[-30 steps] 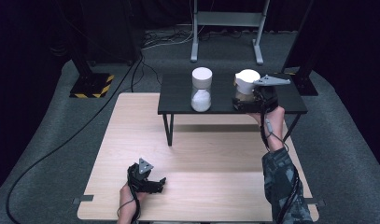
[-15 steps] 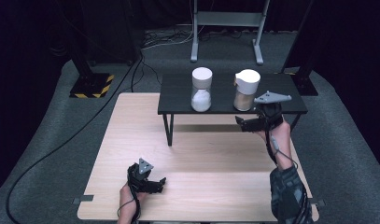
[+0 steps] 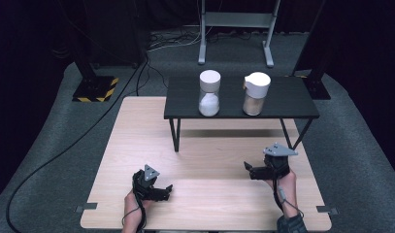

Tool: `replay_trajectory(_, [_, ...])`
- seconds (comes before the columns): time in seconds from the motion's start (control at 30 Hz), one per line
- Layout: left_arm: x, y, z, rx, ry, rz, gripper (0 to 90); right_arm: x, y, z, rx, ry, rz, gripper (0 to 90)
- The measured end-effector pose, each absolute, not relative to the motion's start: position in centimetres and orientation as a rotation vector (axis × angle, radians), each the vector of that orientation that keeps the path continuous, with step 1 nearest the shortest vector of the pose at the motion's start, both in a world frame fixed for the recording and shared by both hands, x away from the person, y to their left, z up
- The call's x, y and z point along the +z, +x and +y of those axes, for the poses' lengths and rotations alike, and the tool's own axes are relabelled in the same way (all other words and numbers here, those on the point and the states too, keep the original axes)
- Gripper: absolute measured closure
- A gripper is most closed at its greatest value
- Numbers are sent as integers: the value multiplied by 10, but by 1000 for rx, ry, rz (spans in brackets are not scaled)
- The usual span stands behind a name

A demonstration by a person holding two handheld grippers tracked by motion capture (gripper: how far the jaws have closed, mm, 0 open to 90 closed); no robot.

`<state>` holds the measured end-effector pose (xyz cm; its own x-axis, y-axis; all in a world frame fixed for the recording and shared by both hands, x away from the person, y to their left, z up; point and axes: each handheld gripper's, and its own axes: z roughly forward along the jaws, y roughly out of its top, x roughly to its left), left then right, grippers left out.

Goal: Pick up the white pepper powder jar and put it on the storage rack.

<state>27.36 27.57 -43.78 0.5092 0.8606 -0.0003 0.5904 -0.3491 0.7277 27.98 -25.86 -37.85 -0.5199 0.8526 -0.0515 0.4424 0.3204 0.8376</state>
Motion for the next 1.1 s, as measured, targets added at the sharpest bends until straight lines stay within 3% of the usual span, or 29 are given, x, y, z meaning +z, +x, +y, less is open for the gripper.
replay_trajectory(0.4, [-438, 274, 276, 510, 2072, 1181, 22, -436, 250, -269, 1014, 1183, 2139, 0])
replay_trajectory(1.1, [-438, 274, 275, 511, 2071, 1183, 21, -441, 246, -275, 1032, 1205, 2135, 0])
